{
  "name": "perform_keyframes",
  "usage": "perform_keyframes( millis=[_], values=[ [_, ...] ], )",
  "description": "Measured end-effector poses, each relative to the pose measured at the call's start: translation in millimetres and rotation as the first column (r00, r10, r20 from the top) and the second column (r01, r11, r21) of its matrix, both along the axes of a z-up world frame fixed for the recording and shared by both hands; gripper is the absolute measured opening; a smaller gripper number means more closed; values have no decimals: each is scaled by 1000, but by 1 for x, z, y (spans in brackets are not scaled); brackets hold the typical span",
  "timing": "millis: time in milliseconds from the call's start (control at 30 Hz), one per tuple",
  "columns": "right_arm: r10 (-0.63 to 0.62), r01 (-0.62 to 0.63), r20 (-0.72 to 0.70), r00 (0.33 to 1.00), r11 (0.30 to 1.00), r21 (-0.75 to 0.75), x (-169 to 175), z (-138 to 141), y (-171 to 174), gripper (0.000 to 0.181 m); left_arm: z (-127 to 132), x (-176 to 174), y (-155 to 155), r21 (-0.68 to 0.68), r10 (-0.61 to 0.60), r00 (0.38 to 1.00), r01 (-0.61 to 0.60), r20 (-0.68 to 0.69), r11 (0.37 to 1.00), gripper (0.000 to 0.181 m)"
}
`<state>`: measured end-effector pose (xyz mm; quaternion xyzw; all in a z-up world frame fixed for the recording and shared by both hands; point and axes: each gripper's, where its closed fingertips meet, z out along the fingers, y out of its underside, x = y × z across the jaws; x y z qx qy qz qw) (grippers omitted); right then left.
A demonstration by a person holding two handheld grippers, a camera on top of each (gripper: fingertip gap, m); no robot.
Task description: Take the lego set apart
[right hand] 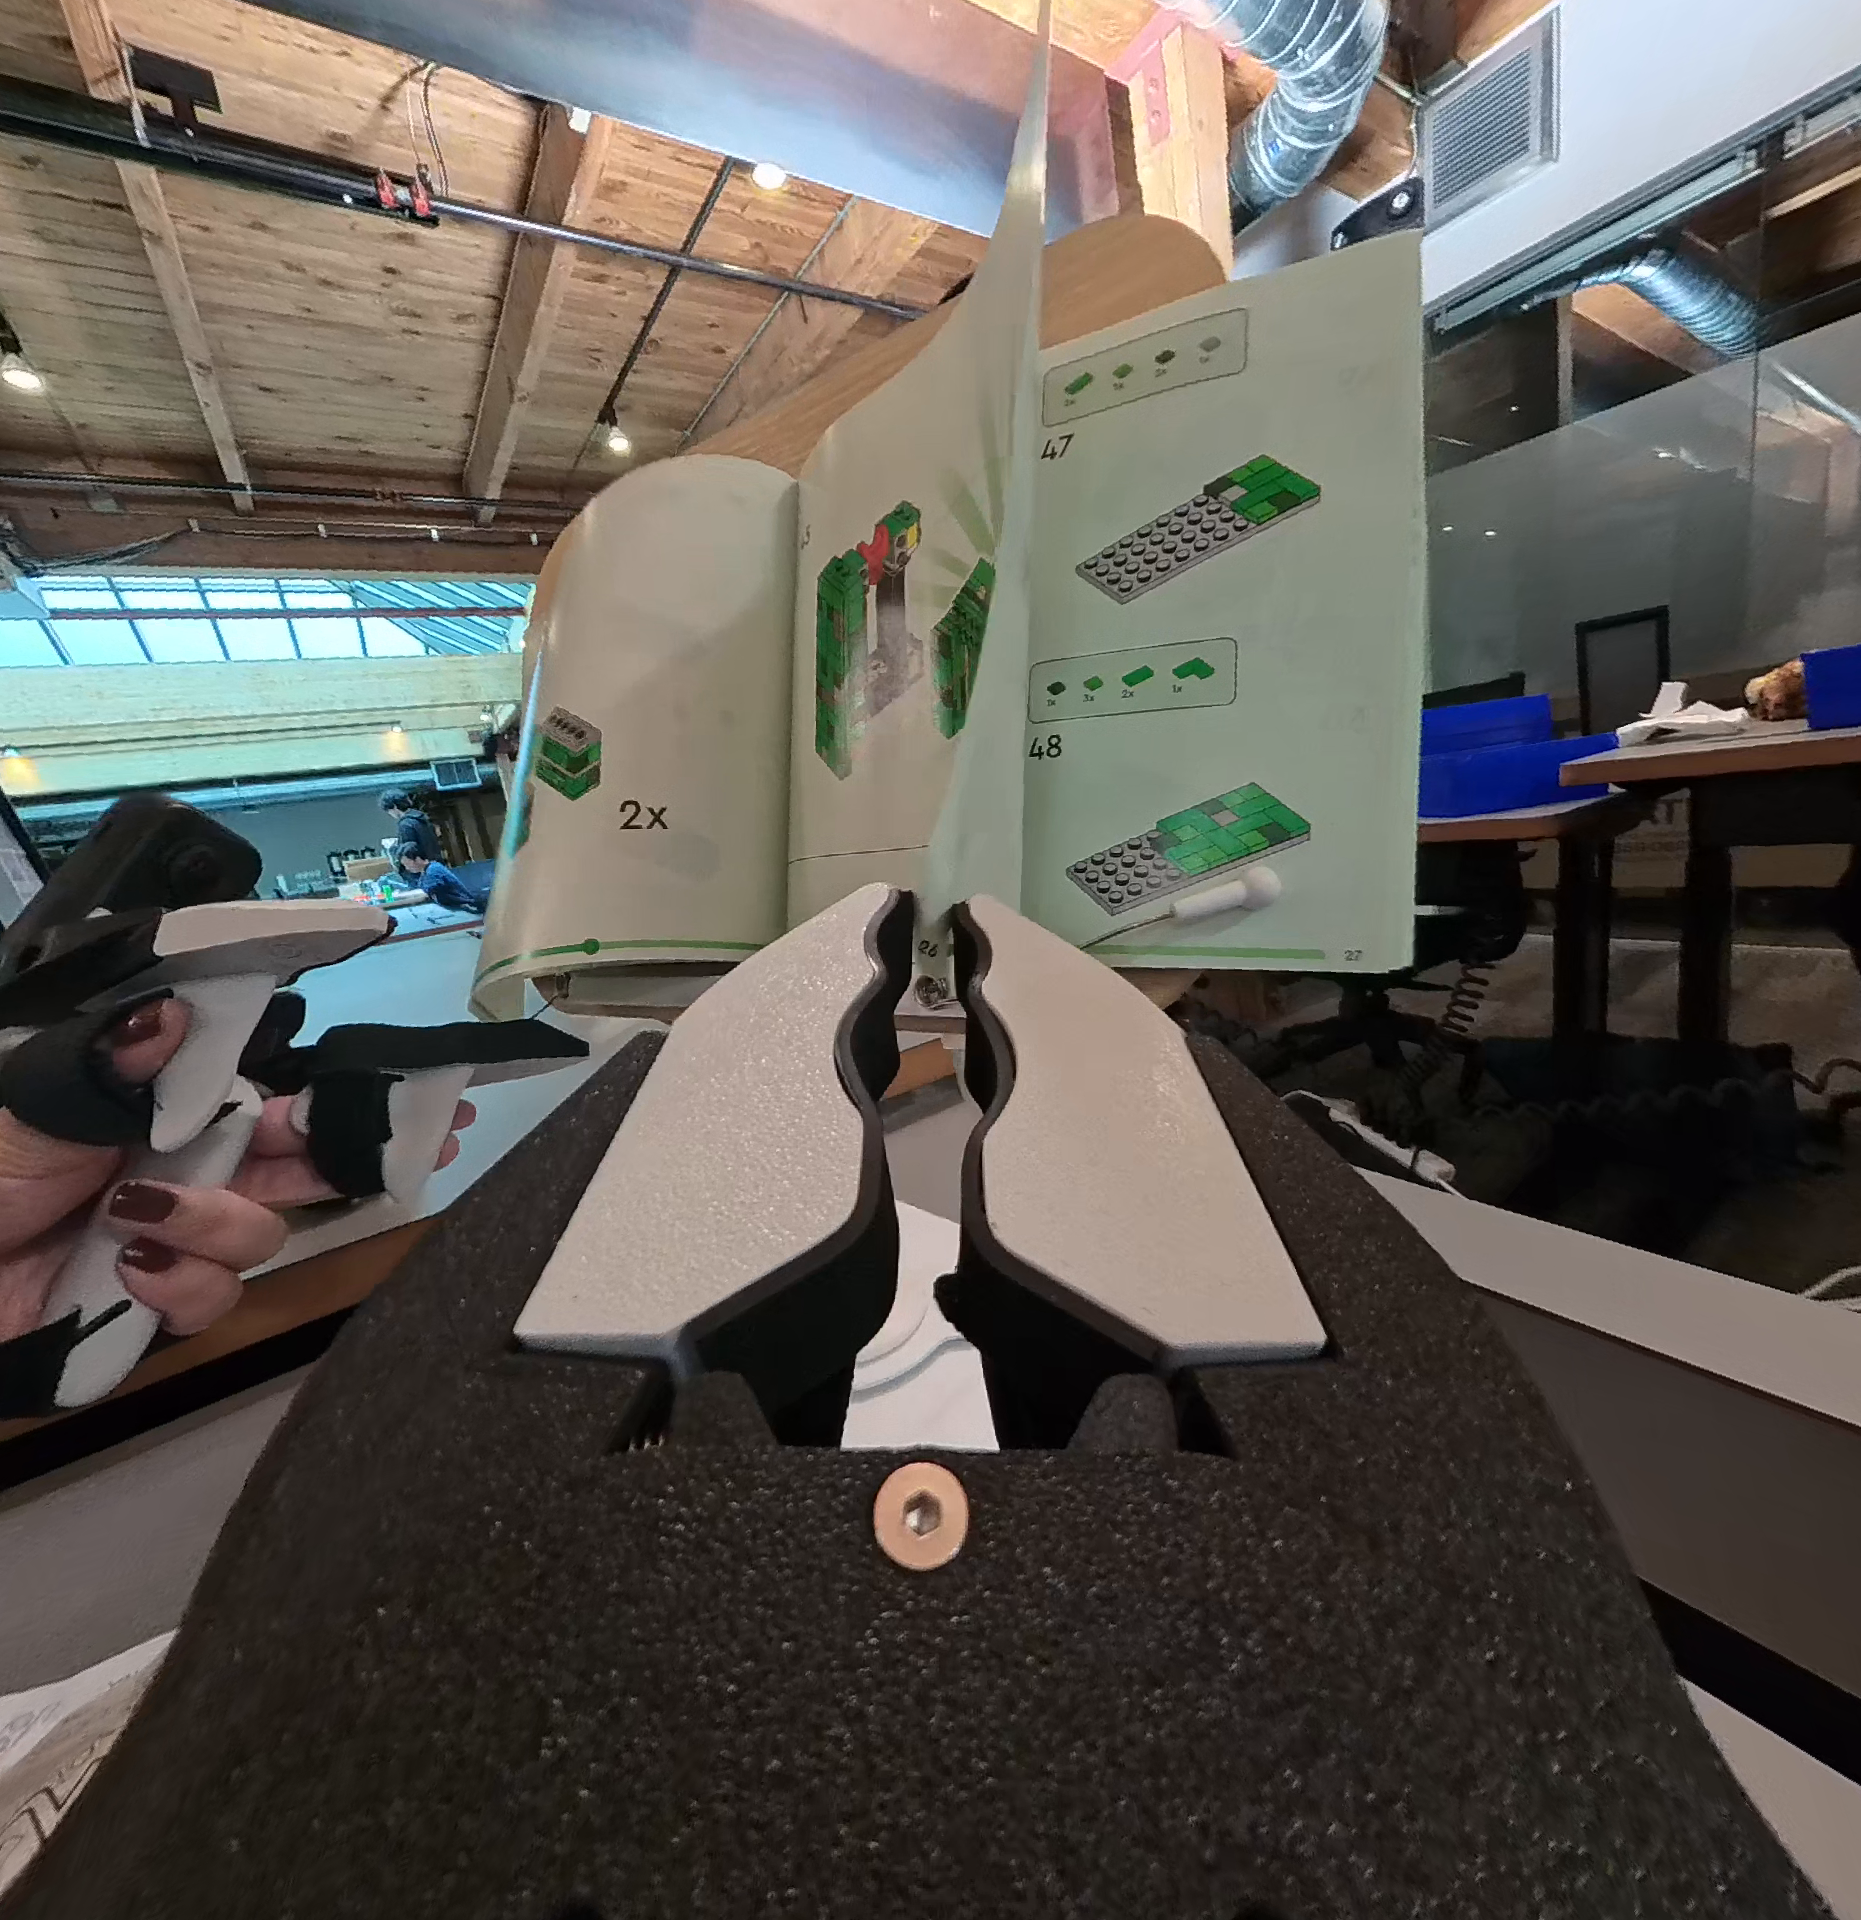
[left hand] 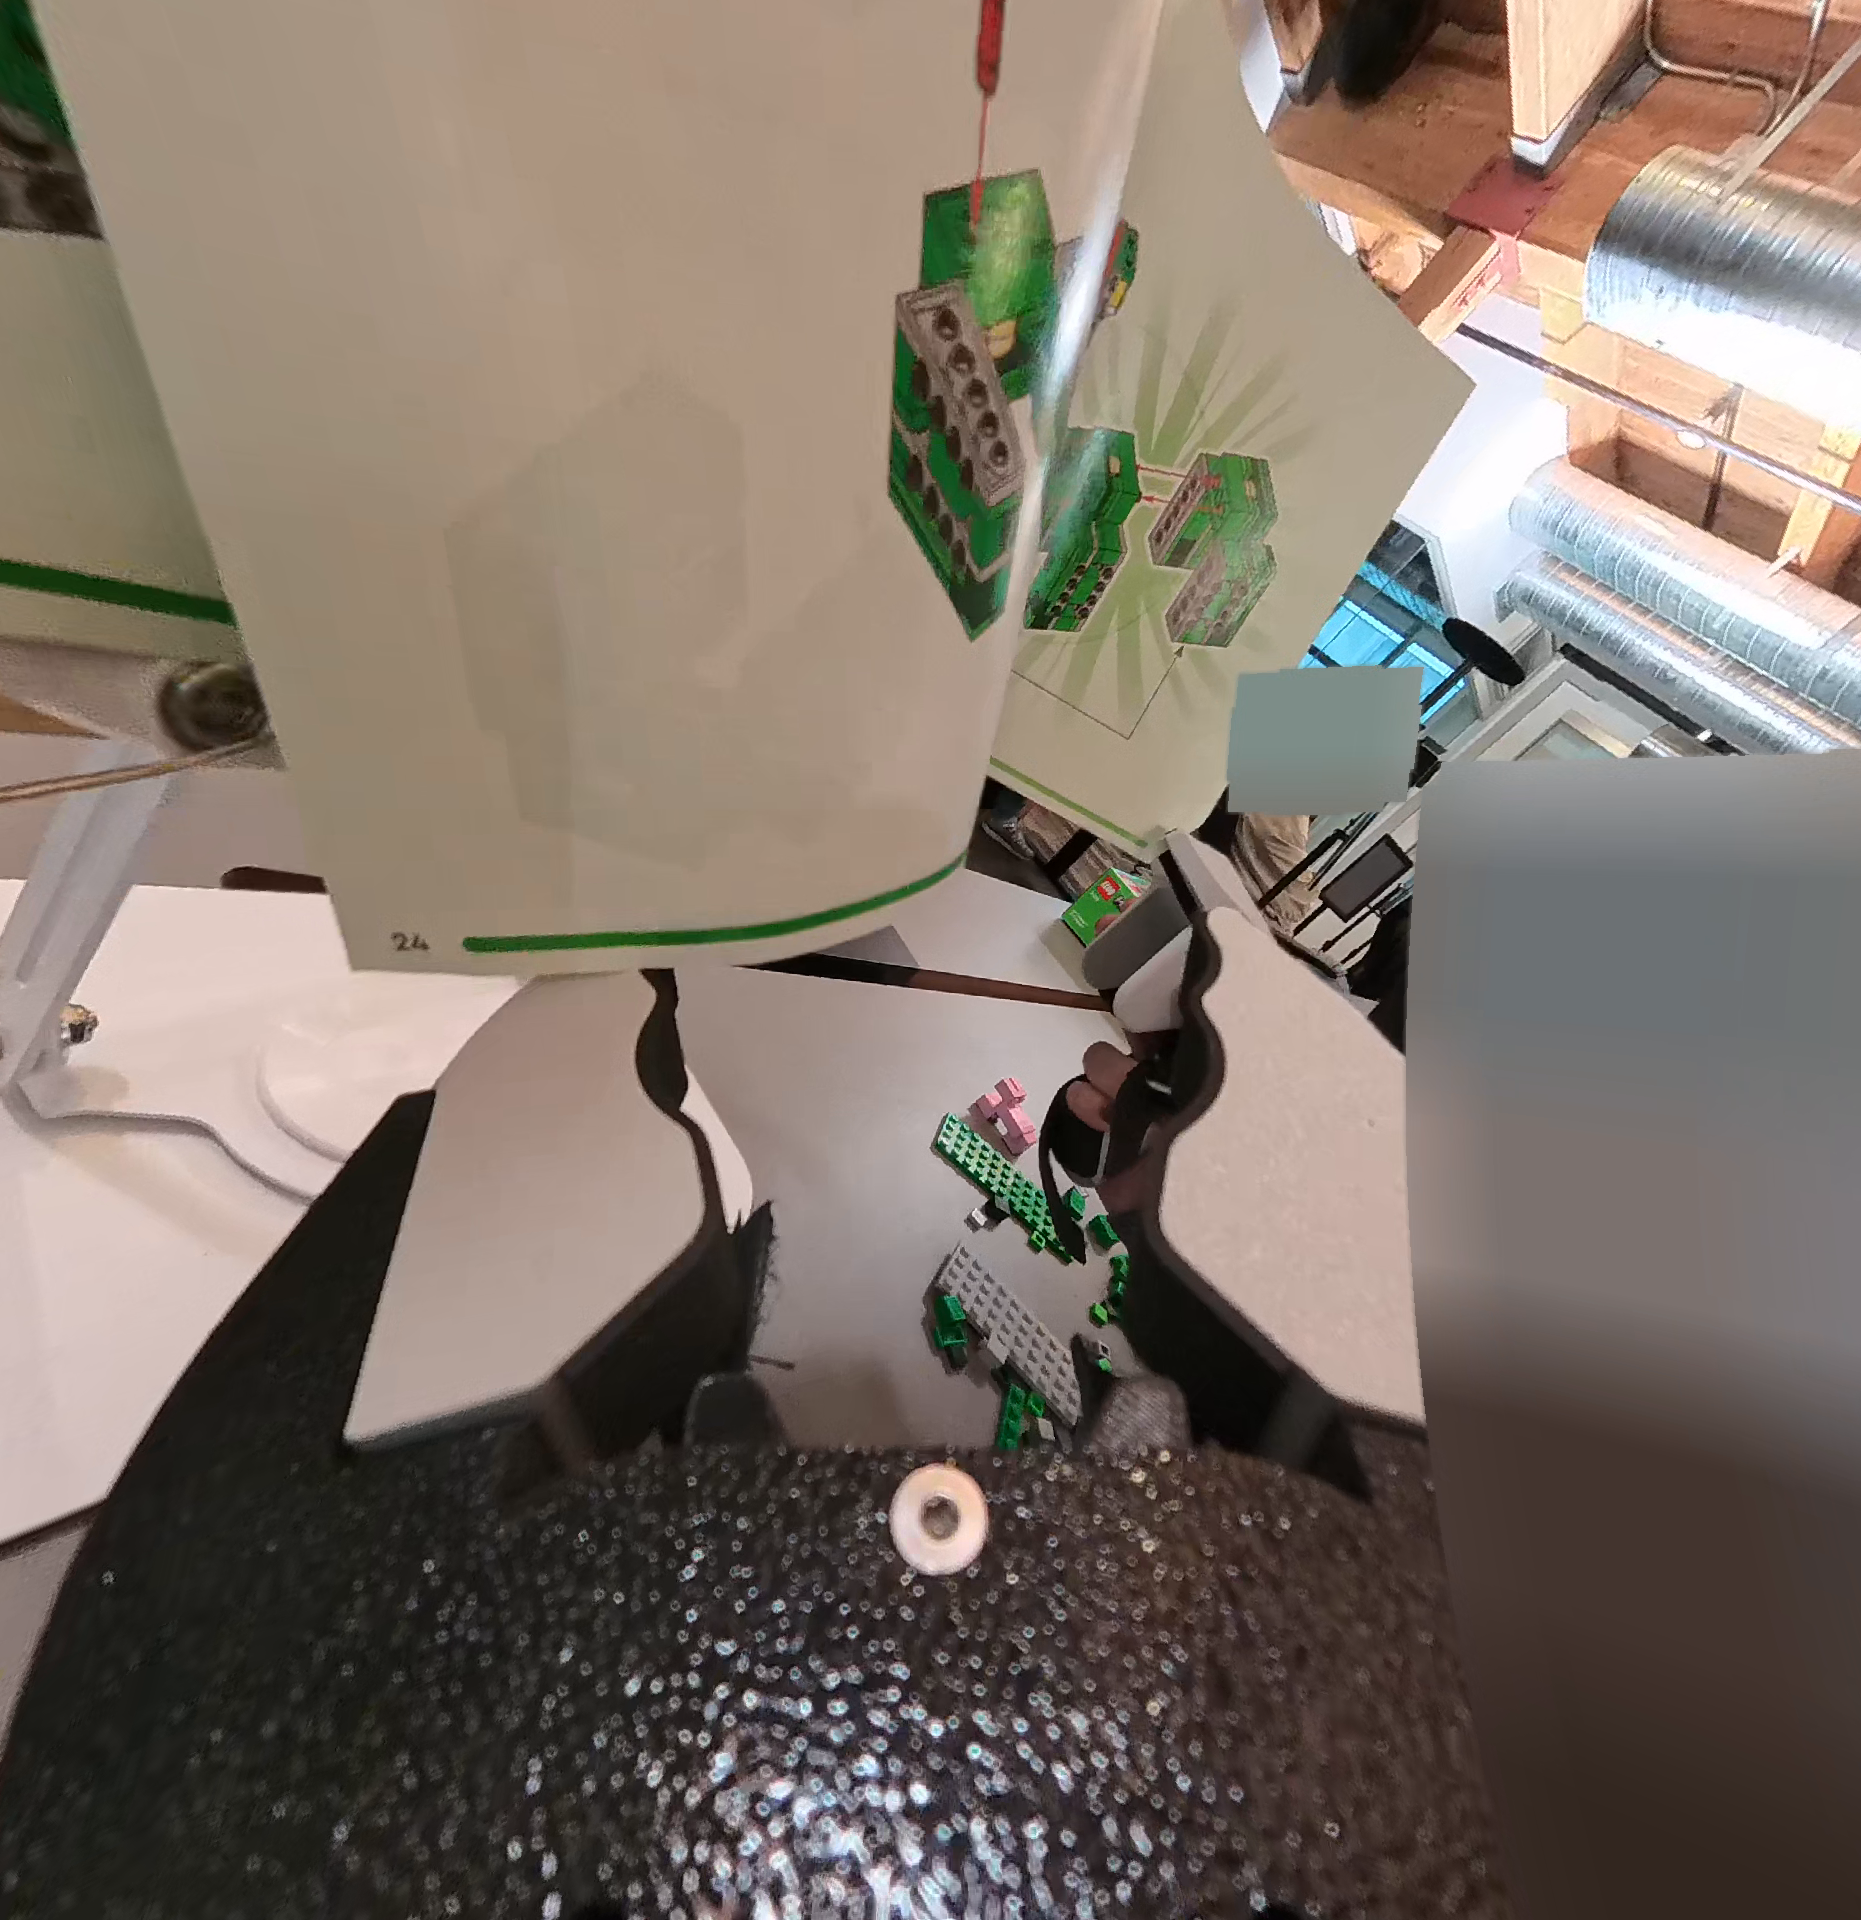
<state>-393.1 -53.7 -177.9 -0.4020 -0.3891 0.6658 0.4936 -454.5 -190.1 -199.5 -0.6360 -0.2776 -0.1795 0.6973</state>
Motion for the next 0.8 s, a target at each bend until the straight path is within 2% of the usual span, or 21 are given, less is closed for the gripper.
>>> perform_keyframes(
  millis=[533,800],
  values=[
    [-17,17,-2,1000,999,-35,-3,-4,5,8,17,13,21,23,11,991,-8,-136,1000,90],
    [-21,21,0,1000,999,-37,-2,-5,7,8,25,15,18,53,23,989,-15,-149,999,88]
  ],
)
